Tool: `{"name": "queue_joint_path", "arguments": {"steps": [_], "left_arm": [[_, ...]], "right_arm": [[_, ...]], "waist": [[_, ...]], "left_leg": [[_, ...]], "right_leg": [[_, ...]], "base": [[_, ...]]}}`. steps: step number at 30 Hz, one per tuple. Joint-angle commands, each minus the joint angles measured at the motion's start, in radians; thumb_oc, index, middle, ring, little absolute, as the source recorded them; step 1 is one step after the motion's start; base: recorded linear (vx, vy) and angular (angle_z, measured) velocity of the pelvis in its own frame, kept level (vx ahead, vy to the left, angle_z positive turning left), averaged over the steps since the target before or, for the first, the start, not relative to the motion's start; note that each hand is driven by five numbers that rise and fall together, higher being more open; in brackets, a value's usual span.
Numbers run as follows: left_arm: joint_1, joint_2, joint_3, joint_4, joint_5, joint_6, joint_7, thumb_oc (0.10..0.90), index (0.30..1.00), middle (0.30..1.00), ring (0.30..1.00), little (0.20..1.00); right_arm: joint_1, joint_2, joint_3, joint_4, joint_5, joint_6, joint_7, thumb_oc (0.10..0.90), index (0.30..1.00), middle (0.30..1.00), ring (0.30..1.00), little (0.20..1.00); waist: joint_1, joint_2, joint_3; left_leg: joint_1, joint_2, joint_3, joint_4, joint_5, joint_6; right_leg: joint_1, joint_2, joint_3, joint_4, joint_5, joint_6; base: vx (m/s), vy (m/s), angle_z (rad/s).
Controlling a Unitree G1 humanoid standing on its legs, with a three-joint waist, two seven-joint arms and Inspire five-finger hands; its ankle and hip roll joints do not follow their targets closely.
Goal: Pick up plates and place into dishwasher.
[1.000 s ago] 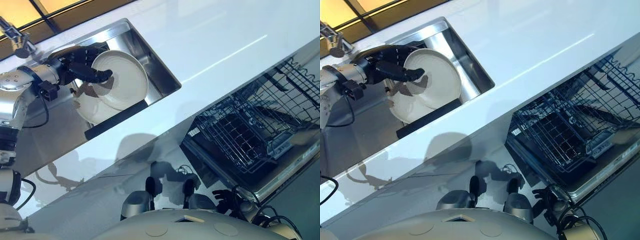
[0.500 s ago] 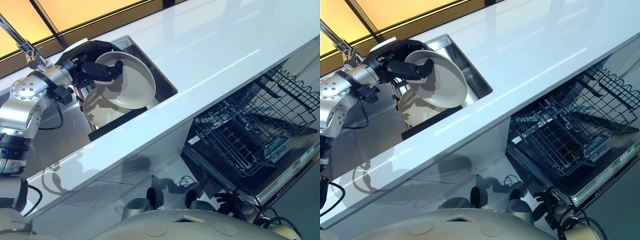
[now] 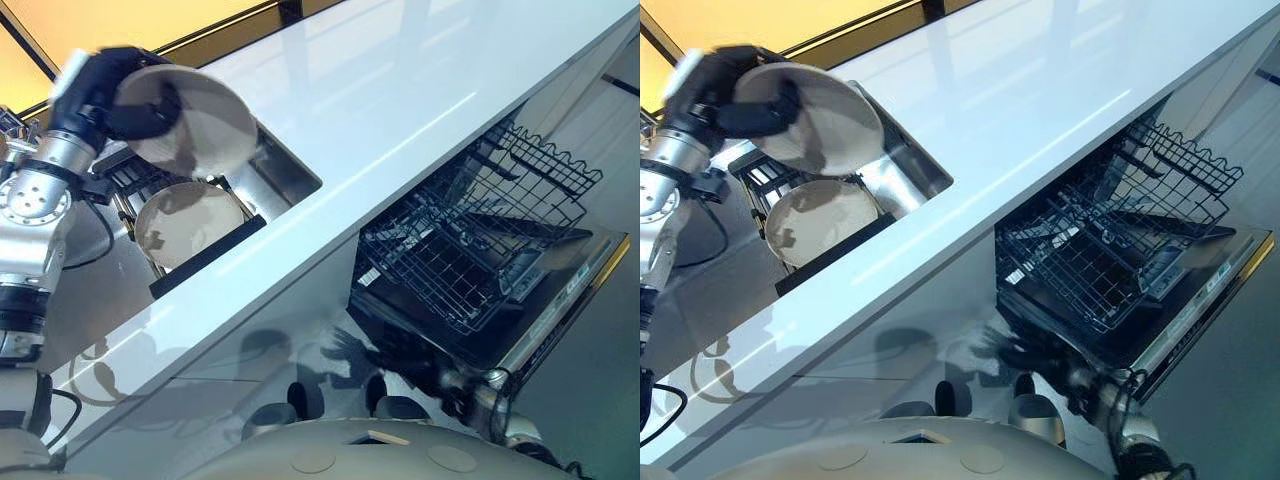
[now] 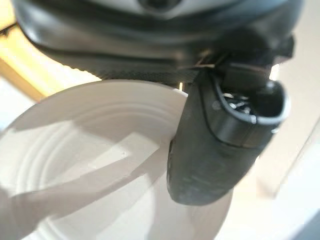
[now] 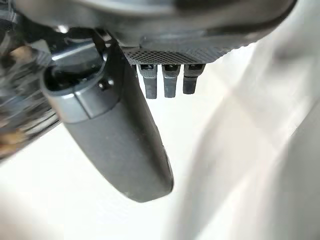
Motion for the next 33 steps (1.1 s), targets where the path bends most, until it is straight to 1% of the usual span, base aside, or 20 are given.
{"name": "queue_joint_path", "arguments": {"steps": [1,3,5,7,9,12,13,14,16,17,18,19,20,21,22,24,27,28,30,33], "left_arm": [[-0.045,0.044,0.143,-0.095,0.062,-0.161,0.128,0.1,0.3,0.3,0.3,0.2],[0.009,0.023,0.155,-0.166,0.119,-0.168,0.173,0.1,0.3,0.3,0.3,0.2],[0.061,-0.005,0.164,-0.224,0.197,-0.188,0.219,0.1,0.3,0.3,0.3,0.2],[0.111,-0.035,0.159,-0.269,0.308,-0.229,0.29,0.1,0.3,0.3,0.3,0.2],[0.148,-0.066,0.152,-0.292,0.39,-0.27,0.351,0.1,0.3,0.3,0.3,0.2],[0.181,-0.11,0.142,-0.316,0.457,-0.3,0.387,0.1,0.3,0.3,0.3,0.2],[0.196,-0.151,0.125,-0.34,0.526,-0.318,0.432,0.1,0.3,0.3,0.3,0.2],[0.201,-0.171,0.116,-0.35,0.554,-0.324,0.447,0.1,0.3,0.3,0.3,0.2],[0.204,-0.208,0.103,-0.373,0.598,-0.327,0.481,0.1,0.3,0.3,0.3,0.2],[0.207,-0.223,0.105,-0.379,0.605,-0.325,0.482,0.1,0.3,0.3,0.3,0.2],[0.218,-0.245,0.113,-0.392,0.616,-0.323,0.48,0.1,0.3,0.3,0.3,0.2],[0.22,-0.248,0.115,-0.396,0.619,-0.322,0.482,0.1,0.3,0.3,0.3,0.2],[0.228,-0.263,0.119,-0.401,0.638,-0.324,0.496,0.1,0.3,0.3,0.3,0.2],[0.233,-0.274,0.127,-0.415,0.651,-0.312,0.498,0.1,0.3,0.3,0.3,0.2],[0.24,-0.287,0.132,-0.428,0.663,-0.304,0.5,0.1,0.3,0.3,0.3,0.2],[0.247,-0.302,0.138,-0.429,0.68,-0.299,0.513,0.1,0.3,0.3,0.3,0.2],[0.238,-0.317,0.139,-0.422,0.69,-0.275,0.523,0.1,0.3,0.3,0.3,0.2],[0.231,-0.314,0.137,-0.425,0.687,-0.257,0.521,0.1,0.3,0.3,0.3,0.2],[0.219,-0.316,0.134,-0.429,0.713,-0.23,0.531,0.1,0.3,0.3,0.3,0.2],[0.197,-0.308,0.122,-0.413,0.71,-0.205,0.53,0.1,0.3,0.3,0.3,0.2]], "right_arm": [[-0.027,0.029,-0.029,-0.147,0.209,0.01,0.078,0.8,0.9,0.9,0.9,0.9],[-0.016,0.027,-0.034,-0.206,0.187,-0.002,0.07,0.8,0.9,0.9,0.9,0.9],[-0.01,0.015,-0.04,-0.258,0.113,-0.039,0.063,0.8,0.9,0.9,0.9,0.9],[-0.018,-0.019,-0.059,-0.327,0.078,-0.065,0.071,0.8,0.9,0.9,0.9,0.9],[-0.037,-0.044,-0.087,-0.397,0.138,-0.036,0.091,0.8,0.9,0.9,0.9,0.9],[-0.061,-0.057,-0.108,-0.473,0.193,-0.017,0.1,0.8,0.9,0.9,0.9,0.9],[-0.092,-0.07,-0.128,-0.528,0.172,-0.072,0.082,0.8,0.9,0.9,0.9,0.9],[-0.111,-0.082,-0.141,-0.554,0.145,-0.114,0.051,0.8,0.9,0.9,0.9,0.9],[-0.143,-0.116,-0.187,-0.606,-0.006,-0.247,-0.063,0.8,0.9,0.9,0.9,0.9],[-0.148,-0.127,-0.206,-0.622,-0.079,-0.296,-0.107,0.8,0.9,0.9,0.9,0.9],[-0.149,-0.137,-0.242,-0.643,-0.198,-0.361,-0.179,0.8,0.9,0.9,0.9,0.9],[-0.149,-0.136,-0.243,-0.646,-0.214,-0.369,-0.191,0.8,0.9,0.9,0.9,0.9],[-0.145,-0.155,-0.274,-0.666,-0.296,-0.418,-0.252,0.8,0.9,0.9,0.9,0.9],[-0.142,-0.172,-0.302,-0.684,-0.342,-0.452,-0.295,0.8,0.9,0.9,0.9,0.9],[-0.138,-0.178,-0.331,-0.711,-0.369,-0.474,-0.315,0.8,0.9,0.9,0.9,0.9],[-0.135,-0.189,-0.379,-0.757,-0.407,-0.533,-0.34,0.8,0.9,0.9,0.9,0.9],[-0.154,-0.221,-0.436,-0.807,-0.521,-0.591,-0.429,0.8,0.9,0.9,0.9,0.9],[-0.16,-0.238,-0.445,-0.814,-0.542,-0.598,-0.445,0.8,0.9,0.9,0.9,0.9],[-0.18,-0.263,-0.456,-0.836,-0.551,-0.598,-0.427,0.8,0.9,0.9,0.9,0.9],[-0.207,-0.305,-0.459,-0.858,-0.526,-0.612,-0.414,0.8,0.9,0.9,0.9,0.9]], "waist": [[-0.009,0.013,-0.083],[-0.015,0.01,-0.084],[-0.02,0.006,-0.082],[-0.024,-0.002,-0.079],[-0.027,-0.007,-0.076],[-0.026,-0.01,-0.075],[-0.024,-0.013,-0.075],[-0.024,-0.014,-0.074],[-0.027,-0.015,-0.073],[-0.029,-0.014,-0.073],[-0.033,-0.015,-0.074],[-0.033,-0.013,-0.073],[-0.038,-0.013,-0.074],[-0.043,-0.012,-0.074],[-0.048,-0.012,-0.076],[-0.057,-0.009,-0.076],[-0.066,-0.003,-0.074],[-0.069,-0.002,-0.075],[-0.069,-0.001,-0.075],[-0.068,-0.002,-0.077]], "left_leg": [[-0.002,-0.074,0.02,0.006,-0.112,0.059],[-0.001,-0.073,0.025,0.005,-0.112,0.061],[0.0,-0.072,0.029,0.005,-0.113,0.062],[0.001,-0.07,0.03,0.005,-0.112,0.063],[0.004,-0.069,0.028,0.005,-0.112,0.065],[0.005,-0.068,0.026,0.005,-0.112,0.066],[0.004,-0.068,0.024,0.005,-0.112,0.068],[0.003,-0.069,0.023,0.005,-0.111,0.069],[0.002,-0.069,0.023,0.005,-0.111,0.07],[0.001,-0.069,0.024,0.005,-0.111,0.07],[0.0,-0.069,0.026,0.005,-0.111,0.071],[-0.005,-0.068,0.029,0.005,-0.103,0.071],[-0.005,-0.068,0.03,0.005,-0.103,0.071],[-0.004,-0.068,0.032,0.005,-0.105,0.072],[0.0,-0.068,0.034,0.005,-0.114,0.073],[-0.002,-0.068,0.04,0.005,-0.109,0.073],[0.002,-0.068,0.047,0.005,-0.114,0.072],[0.003,-0.068,0.049,0.005,-0.115,0.072],[0.004,-0.067,0.051,0.005,-0.116,0.071],[0.006,-0.067,0.054,0.005,-0.118,0.069]], "right_leg": [[-0.017,0.06,-0.018,0.092,-0.177,0.019],[-0.019,0.061,-0.014,0.094,-0.176,0.02],[-0.019,0.061,-0.009,0.093,-0.174,0.02],[-0.019,0.061,-0.006,0.094,-0.173,0.019],[-0.019,0.063,-0.005,0.099,-0.174,0.017],[-0.019,0.063,-0.006,0.104,-0.176,0.014],[-0.02,0.063,-0.008,0.108,-0.177,0.013],[-0.022,0.063,-0.008,0.11,-0.177,0.013],[-0.026,0.063,-0.007,0.116,-0.179,0.012],[-0.027,0.063,-0.006,0.118,-0.179,0.012],[-0.03,0.064,-0.004,0.121,-0.179,0.011],[-0.037,0.065,-0.003,0.122,-0.17,0.01],[-0.039,0.066,0.0,0.124,-0.17,0.01],[-0.039,0.066,0.003,0.124,-0.17,0.009],[-0.036,0.067,0.007,0.126,-0.178,0.012],[-0.044,0.071,0.015,0.13,-0.171,0.01],[-0.048,0.075,0.022,0.135,-0.171,0.012],[-0.048,0.076,0.024,0.135,-0.171,0.012],[-0.049,0.076,0.026,0.135,-0.17,0.013],[-0.047,0.075,0.026,0.133,-0.169,0.013]], "base": [[0.0,0.0,0.0],[0.0,0.0,0.0],[0.0,-0.004,-0.03],[0.0,-0.02,-0.15],[0.0,-0.025,-0.16],[0.0,-0.012,-0.05],[0.0,0.0,0.0],[-0.01,-0.033,-0.02],[0.0,0.0,0.0],[0.0,0.0,0.0],[-0.04,-0.011,0.0],[0.0,0.0,0.0],[0.0,0.0,0.0],[0.03,0.0,-0.06],[0.0,0.0,-0.1],[-0.01,0.002,-0.15],[0.0,0.005,-0.05],[-0.01,0.008,-0.03],[-0.01,0.005,-0.06],[0.01,-0.003,-0.08]]}}
